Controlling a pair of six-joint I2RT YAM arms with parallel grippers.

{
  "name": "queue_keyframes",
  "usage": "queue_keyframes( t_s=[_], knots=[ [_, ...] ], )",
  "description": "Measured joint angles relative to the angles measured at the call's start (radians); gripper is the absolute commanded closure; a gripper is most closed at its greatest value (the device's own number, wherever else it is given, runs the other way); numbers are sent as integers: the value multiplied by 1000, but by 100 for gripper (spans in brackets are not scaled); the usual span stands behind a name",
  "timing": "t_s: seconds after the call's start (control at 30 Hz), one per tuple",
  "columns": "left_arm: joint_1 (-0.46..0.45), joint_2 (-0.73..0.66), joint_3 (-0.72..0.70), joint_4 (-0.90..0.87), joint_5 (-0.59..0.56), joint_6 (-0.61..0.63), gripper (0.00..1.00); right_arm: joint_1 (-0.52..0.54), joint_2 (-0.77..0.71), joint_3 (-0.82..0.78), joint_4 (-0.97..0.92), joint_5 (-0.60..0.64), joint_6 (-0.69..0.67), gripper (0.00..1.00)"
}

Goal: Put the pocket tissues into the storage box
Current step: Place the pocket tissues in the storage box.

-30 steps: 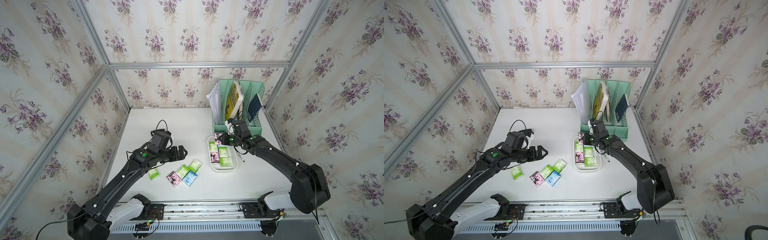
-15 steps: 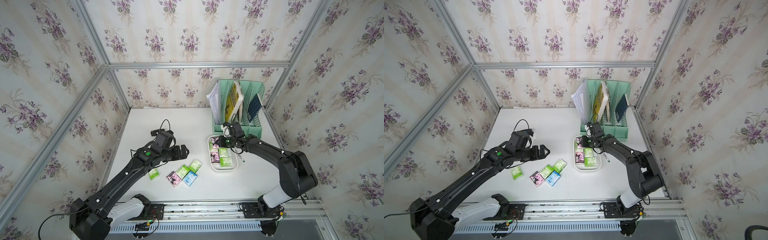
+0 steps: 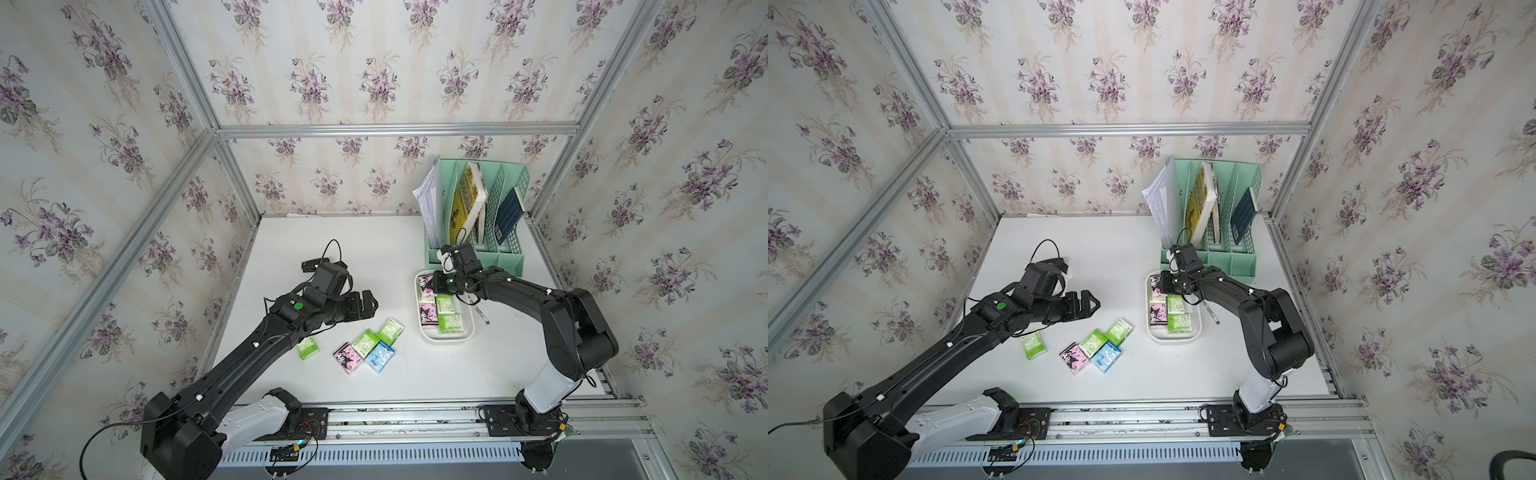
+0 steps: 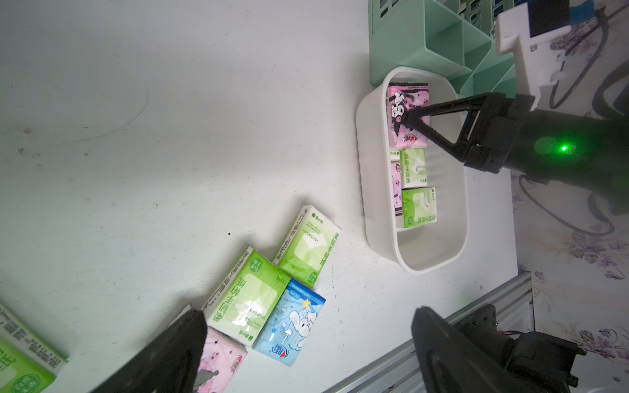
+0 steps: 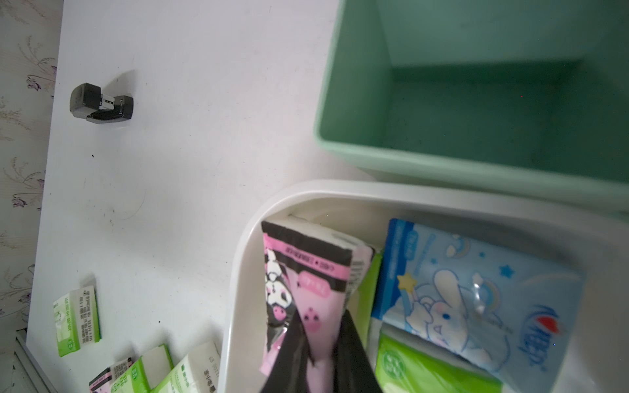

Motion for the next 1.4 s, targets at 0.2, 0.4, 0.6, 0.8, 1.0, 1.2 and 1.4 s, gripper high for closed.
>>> queue_keyframes(
  t_s=[0.2,0.4,0.6,0.8,1.0,1.2,1.4],
  knots=[
    [0,8,-2,0,-2,3,1,1,27,15,8,-14,4,97],
    [0,16,-4,0,-5,3,1,19,40,16,9,-23,19,95],
    [0,21,-5,0,-5,3,1,34,52,17,30,-30,39,86],
    [0,14,-6,0,-5,3,1,40,57,24,31,-29,54,72],
    [0,9,-7,0,-6,3,1,43,47,24,31,-30,60,48],
    [0,-3,-7,-1,-9,3,1,44,11,30,30,-29,60,41],
    [6,-34,-1,-28,-42,18,1,45,-65,18,27,-29,59,39]
  ],
)
